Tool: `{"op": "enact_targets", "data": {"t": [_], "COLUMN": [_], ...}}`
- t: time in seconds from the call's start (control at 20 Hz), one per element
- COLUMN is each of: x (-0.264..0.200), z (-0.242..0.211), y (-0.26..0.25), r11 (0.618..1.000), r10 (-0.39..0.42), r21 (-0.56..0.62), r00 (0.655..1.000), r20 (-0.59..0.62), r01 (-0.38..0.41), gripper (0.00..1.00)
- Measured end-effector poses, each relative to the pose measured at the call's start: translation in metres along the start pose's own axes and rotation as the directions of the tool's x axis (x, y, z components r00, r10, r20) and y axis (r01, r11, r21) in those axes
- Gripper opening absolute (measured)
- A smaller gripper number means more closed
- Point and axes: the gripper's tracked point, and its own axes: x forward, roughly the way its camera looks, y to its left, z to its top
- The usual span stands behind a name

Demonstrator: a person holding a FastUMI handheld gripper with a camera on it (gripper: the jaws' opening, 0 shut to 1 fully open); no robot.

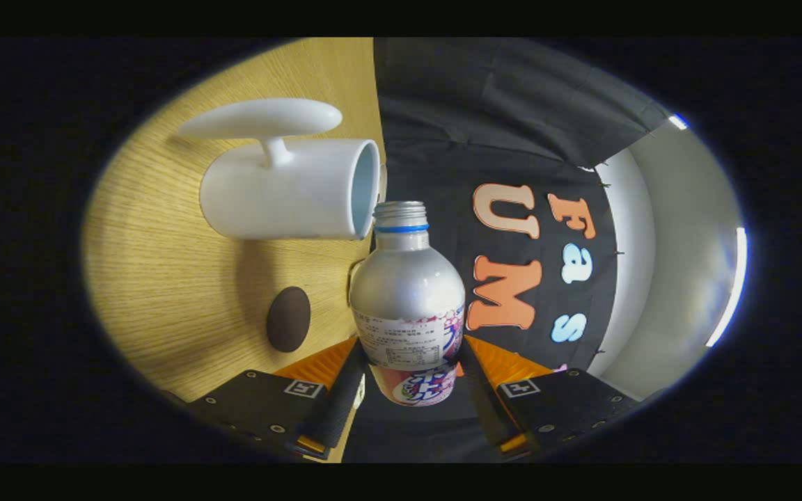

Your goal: Take the bottle from table, then pour the juice into the cup, finally place the bottle on the coaster

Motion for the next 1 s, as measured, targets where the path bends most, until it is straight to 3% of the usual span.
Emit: {"op": "enact_targets", "data": {"t": [1.0], "x": [-0.008], "z": [0.006], "y": [-0.012], "r11": [0.996], "r10": [-0.017], "r21": [-0.090], "r00": [1.000], "r20": [0.016], "r01": [0.018], "gripper": [0.76]}}
